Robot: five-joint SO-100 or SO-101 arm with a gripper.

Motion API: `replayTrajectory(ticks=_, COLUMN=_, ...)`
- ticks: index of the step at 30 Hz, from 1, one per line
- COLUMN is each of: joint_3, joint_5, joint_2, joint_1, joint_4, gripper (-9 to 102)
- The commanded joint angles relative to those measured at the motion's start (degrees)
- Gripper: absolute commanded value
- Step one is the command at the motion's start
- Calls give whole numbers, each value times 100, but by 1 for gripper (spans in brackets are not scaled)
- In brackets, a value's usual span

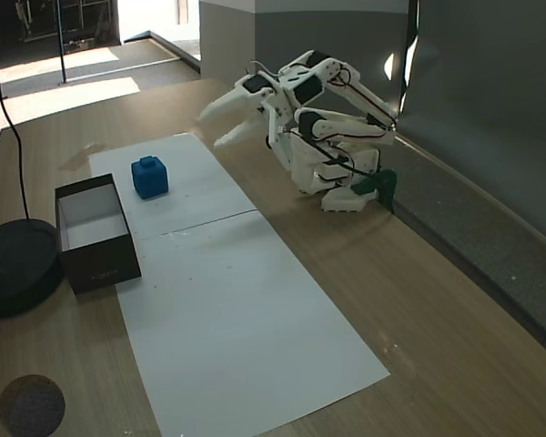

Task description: Grab a blue square and put it in the box.

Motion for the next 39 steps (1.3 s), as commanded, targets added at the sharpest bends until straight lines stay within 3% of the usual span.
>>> replayTrajectory(ticks=1, joint_3=-677, joint_5=105, joint_2=-738, joint_1=308, joint_4=-132, gripper=22)
replayTrajectory(ticks=5, joint_3=-1793, joint_5=246, joint_2=-2733, joint_1=1248, joint_4=-114, gripper=33)
replayTrajectory(ticks=8, joint_3=-2786, joint_5=246, joint_2=-4430, joint_1=1846, joint_4=26, gripper=35)
replayTrajectory(ticks=19, joint_3=-6196, joint_5=211, joint_2=-9466, joint_1=2048, joint_4=1257, gripper=35)
replayTrajectory(ticks=28, joint_3=-7567, joint_5=193, joint_2=-11232, joint_1=2470, joint_4=1283, gripper=35)
replayTrajectory(ticks=39, joint_3=-7893, joint_5=9, joint_2=-12050, joint_1=2540, joint_4=1213, gripper=34)
